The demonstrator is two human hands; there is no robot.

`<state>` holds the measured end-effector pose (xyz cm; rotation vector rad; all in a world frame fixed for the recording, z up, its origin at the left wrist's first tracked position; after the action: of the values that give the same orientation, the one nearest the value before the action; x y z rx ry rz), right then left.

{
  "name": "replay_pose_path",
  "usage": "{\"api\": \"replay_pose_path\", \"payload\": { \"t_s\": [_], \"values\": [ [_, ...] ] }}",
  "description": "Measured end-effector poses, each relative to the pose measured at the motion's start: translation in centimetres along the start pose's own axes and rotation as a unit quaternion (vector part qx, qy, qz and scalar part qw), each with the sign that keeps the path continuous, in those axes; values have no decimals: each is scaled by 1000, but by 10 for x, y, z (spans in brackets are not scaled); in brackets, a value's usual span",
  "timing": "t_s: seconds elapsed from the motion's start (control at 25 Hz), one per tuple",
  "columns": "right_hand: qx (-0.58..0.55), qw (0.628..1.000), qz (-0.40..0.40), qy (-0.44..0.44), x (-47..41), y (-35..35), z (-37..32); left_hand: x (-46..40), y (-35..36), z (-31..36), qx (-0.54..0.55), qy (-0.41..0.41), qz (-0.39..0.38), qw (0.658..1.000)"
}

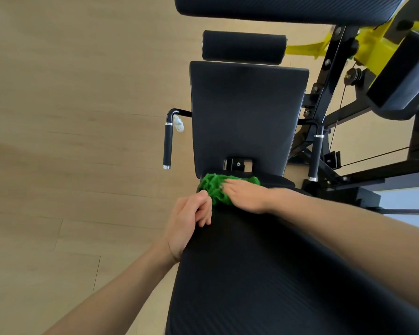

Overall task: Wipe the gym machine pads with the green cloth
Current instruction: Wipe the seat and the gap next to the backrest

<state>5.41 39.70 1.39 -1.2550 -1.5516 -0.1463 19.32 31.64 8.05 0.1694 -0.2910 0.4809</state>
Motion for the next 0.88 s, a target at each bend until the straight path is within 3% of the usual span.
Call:
{"api": "replay_pose_path", "payload": {
  "t_s": [0.12, 0.28, 0.4, 0.48, 0.56, 0.64, 0.72, 0.88],
  "values": [
    [-22, 999, -10, 35, -36, 2, 0, -1, 0, 0, 5, -4, -20, 1000],
    [-85, 996, 18, -19, 35, -5, -15, 1, 1, 1, 6, -15, -10, 1000],
    [-87, 994, 31, -64, 122, -4, -20, 1, -5, 1, -9, -40, 70, 997],
    [-102, 993, 21, -49, 149, -3, -21, -10, -12, -13, -63, -128, 136, 980],
    [-69, 996, -5, -55, 129, -2, -19, -27, -13, -32, -102, -260, 105, 954],
    [-29, 999, -10, -43, 85, -3, -20, -48, -10, -47, -75, -334, 55, 938],
    [-8, 1000, -5, -9, 34, -3, -9, -68, -11, -60, -91, -346, 45, 933],
    [-5, 998, 13, 69, -37, -2, 14, -95, -19, -80, -268, -346, 18, 899]
  ]
}}
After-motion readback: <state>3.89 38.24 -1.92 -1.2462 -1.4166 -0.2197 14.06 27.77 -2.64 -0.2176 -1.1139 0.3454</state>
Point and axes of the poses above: each hand's wrist, its own x-axis away from the middle knuckle, its own y-axis out of the palm, z = x × y, the point moved 4 cm from there along -x, towards the middle knuckle, and after that the axes turned 6 degrees about y, right-handed, at the moved point
